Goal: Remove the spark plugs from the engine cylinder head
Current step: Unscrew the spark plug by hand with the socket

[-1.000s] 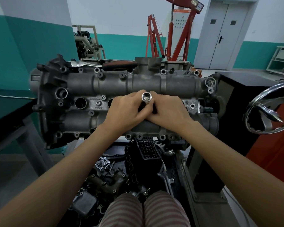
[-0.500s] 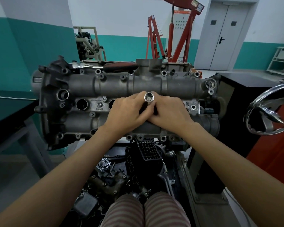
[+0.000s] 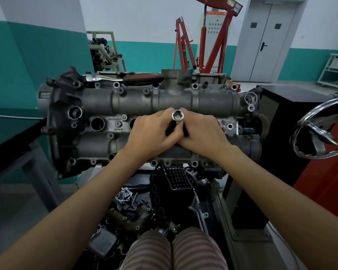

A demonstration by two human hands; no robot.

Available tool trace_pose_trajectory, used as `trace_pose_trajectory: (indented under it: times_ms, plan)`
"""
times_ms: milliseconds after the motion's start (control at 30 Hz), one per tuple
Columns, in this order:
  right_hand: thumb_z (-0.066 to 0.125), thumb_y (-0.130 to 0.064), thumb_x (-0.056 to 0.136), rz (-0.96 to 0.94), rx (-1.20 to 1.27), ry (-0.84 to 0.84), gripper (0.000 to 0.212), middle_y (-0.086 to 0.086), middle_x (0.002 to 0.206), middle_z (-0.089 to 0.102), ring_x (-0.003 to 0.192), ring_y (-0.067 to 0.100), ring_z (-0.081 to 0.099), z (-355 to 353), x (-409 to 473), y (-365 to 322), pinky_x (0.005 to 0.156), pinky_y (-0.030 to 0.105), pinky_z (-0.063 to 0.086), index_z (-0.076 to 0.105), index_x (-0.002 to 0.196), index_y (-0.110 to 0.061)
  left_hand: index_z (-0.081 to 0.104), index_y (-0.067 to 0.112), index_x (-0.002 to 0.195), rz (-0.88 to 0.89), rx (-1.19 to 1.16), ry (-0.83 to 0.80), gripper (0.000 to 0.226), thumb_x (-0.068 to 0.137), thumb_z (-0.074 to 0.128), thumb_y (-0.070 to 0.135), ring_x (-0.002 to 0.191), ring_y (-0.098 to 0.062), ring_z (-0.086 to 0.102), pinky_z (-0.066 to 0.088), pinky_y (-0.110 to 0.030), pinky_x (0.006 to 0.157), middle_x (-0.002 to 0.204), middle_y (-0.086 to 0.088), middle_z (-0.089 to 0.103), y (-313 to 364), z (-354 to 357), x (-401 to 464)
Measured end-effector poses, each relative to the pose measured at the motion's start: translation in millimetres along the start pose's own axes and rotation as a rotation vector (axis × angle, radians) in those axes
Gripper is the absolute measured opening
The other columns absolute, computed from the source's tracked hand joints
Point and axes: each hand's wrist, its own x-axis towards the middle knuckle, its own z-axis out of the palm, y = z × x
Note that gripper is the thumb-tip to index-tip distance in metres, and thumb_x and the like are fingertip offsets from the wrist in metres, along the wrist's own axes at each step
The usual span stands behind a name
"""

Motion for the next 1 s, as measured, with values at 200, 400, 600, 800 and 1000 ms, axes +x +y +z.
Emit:
trace_pose_trajectory:
  times_ms: [200, 400, 600, 800, 1000]
  plan:
    - [0.044, -0.04, 0.089, 0.019, -0.07, -0.019, 0.036, 0.009, 0.077, 0.067, 0.074, 0.03, 0.061, 2.3, 0.6, 4.0, 0.056, 0.03, 0.028, 0.064, 0.08, -0.011, 0.068, 0.006, 0.065, -0.008, -0.024, 0.002, 0.043, 0.086, 0.05, 0.039, 0.046, -0.025, 0.058, 0.041, -0.028, 0.043, 0.051, -0.006, 0.06, -4.2, 0.8, 0.1]
    - [0.048, -0.037, 0.084, -0.017, -0.005, 0.001, 0.03, 0.004, 0.079, 0.064, 0.067, 0.025, 0.061, -0.2, -0.7, -0.1, 0.051, 0.03, 0.035, 0.052, 0.09, -0.008, 0.046, 0.007, 0.066, -0.025, -0.032, -0.019, 0.031, 0.084, 0.045, 0.033, 0.044, -0.023, 0.047, 0.034, -0.026, 0.042, 0.056, 0.003, 0.047, 0.8, -1.5, 1.0]
    - [0.049, -0.046, 0.083, 0.032, -0.057, -0.005, 0.038, 0.008, 0.074, 0.067, 0.072, 0.028, 0.062, 1.6, 0.0, 1.9, 0.055, 0.029, 0.032, 0.066, 0.083, -0.012, 0.061, 0.008, 0.059, -0.035, 0.017, 0.001, 0.041, 0.086, 0.051, 0.037, 0.043, -0.025, 0.054, 0.028, -0.021, 0.047, 0.047, -0.004, 0.056, -2.7, 1.6, -0.4]
    - [0.046, -0.037, 0.088, -0.019, -0.053, -0.01, 0.032, 0.008, 0.082, 0.067, 0.075, 0.029, 0.061, 3.6, 0.5, 2.7, 0.056, 0.031, 0.03, 0.059, 0.088, -0.009, 0.054, 0.004, 0.064, -0.045, -0.043, -0.027, 0.044, 0.086, 0.046, 0.041, 0.047, -0.023, 0.052, 0.04, -0.033, 0.043, 0.054, -0.002, 0.054, -0.8, -0.9, 0.5]
    - [0.047, -0.044, 0.083, 0.022, -0.016, 0.009, 0.037, 0.004, 0.075, 0.065, 0.068, 0.027, 0.061, 0.5, -0.1, 0.8, 0.052, 0.028, 0.029, 0.057, 0.094, -0.011, 0.048, 0.012, 0.064, -0.039, 0.003, -0.024, 0.029, 0.084, 0.046, 0.032, 0.043, -0.024, 0.051, 0.029, -0.023, 0.044, 0.05, -0.001, 0.051, 0.2, -0.4, 0.5]
